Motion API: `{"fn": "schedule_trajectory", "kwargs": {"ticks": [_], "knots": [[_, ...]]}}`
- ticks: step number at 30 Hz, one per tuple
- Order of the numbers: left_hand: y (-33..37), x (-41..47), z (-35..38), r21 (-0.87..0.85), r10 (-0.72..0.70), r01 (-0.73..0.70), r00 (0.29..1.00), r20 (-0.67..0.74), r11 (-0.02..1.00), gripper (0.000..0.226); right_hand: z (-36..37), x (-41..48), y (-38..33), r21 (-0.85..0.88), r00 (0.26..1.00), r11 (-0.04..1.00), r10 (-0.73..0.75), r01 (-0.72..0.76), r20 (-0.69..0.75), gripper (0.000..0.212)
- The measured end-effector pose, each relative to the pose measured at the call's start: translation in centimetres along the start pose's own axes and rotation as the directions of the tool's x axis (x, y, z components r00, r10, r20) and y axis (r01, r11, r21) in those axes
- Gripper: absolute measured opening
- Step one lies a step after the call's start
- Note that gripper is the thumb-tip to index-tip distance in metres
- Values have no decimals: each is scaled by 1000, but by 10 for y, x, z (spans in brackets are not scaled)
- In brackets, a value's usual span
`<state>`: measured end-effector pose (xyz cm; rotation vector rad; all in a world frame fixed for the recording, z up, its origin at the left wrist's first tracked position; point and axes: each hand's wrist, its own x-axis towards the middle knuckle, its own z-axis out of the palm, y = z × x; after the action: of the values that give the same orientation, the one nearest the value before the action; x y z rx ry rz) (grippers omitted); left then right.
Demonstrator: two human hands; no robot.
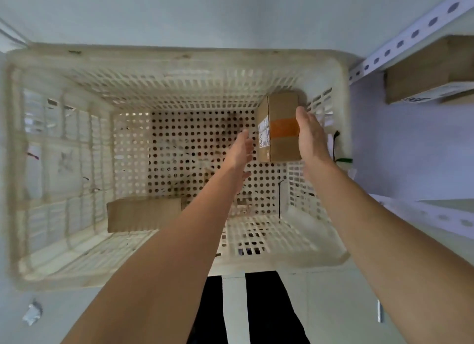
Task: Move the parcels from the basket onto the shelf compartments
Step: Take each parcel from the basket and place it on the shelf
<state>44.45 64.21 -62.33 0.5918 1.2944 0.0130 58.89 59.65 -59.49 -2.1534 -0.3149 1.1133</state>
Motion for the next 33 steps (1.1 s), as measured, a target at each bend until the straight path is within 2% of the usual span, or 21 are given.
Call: {"fn": "schedule_trajectory", "kwargs": {"ticks": [6,10,14,16,19,24,27,29,33], "knots": [[2,39,14,-12,39,-38,995,93,999,68,10,16,26,1,999,1000,24,-24,-36,65],[3,50,12,-5,43,-42,989,141,999,76,14,14,28,71,999,997,41,-39,-25,67],[8,47,9,-25,46,-42,988,150,999,74,18,36,51,142,993,984,113,-108,-23,111],[9,44,3,-67,44,-34,989,143,997,72,19,29,42,199,986,967,165,-158,-22,103],[4,34,-10,-111,29,-16,993,113,994,69,22,2,21,235,981,954,194,-185,-13,70],[-7,3,-32,-162,26,-16,998,57,987,77,20,-35,5,348,985,923,174,-163,0,70],[-9,-31,-39,-161,74,-67,997,38,985,73,19,-65,-5,377,988,914,153,-147,15,70],[-10,-55,-42,-143,106,-101,994,29,985,71,19,-88,-12,391,989,909,149,-145,20,77],[-7,-101,-52,-77,180,-174,980,84,982,58,10,-130,-30,396,990,908,138,-134,19,109]]}}
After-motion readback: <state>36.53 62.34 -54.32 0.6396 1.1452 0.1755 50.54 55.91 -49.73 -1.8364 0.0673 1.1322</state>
